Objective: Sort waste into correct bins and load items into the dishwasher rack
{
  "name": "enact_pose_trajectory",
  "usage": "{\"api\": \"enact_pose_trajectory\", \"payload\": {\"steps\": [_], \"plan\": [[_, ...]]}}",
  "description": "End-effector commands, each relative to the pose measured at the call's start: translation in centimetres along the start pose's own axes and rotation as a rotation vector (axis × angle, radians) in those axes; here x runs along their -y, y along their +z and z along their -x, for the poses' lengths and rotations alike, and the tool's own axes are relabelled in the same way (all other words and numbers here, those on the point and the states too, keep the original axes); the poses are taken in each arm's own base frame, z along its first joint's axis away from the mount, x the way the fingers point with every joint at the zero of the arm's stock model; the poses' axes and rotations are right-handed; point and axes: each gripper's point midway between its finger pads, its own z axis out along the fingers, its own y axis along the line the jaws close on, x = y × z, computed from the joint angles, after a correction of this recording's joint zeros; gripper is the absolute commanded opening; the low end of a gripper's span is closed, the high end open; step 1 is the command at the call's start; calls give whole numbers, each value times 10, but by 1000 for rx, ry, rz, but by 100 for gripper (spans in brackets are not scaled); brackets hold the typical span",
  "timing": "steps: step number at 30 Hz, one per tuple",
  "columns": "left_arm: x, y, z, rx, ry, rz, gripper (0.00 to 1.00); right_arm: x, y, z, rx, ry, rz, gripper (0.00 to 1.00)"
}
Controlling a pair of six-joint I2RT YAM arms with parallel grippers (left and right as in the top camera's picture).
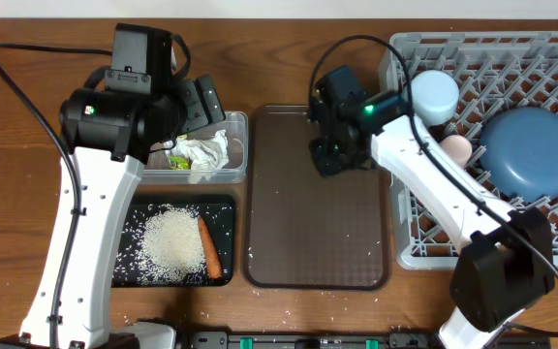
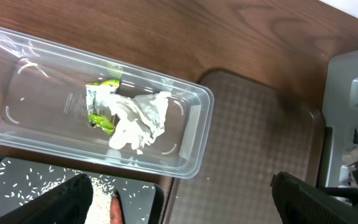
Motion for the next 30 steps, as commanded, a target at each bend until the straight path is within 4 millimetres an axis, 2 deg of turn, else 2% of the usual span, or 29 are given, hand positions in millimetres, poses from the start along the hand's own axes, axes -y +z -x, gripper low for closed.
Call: {"api": "enact_pose_trajectory", "payload": {"steps": [1, 5, 6, 7, 8, 12, 30], "plan": [[-4, 0, 2, 9, 7, 20, 94, 2, -4, 14, 54, 25, -14, 38], [-4, 0, 2, 9, 7, 20, 94, 12, -7, 30, 113, 44, -17, 41], [-4, 0, 2, 9, 7, 20, 94, 16, -8, 33, 126, 50, -23, 45], [-4, 0, 2, 9, 7, 20, 94, 21, -9, 37, 140, 57, -30, 61], [-4, 0, 2, 9, 7, 20, 94, 25, -10, 40, 151, 64, -36, 99], [-4, 0, 2, 9, 7, 20, 94, 33, -11, 41, 156, 82, -41, 99], [-4, 0, 2, 9, 7, 20, 94, 32, -11, 41, 156, 80, -40, 99]]}}
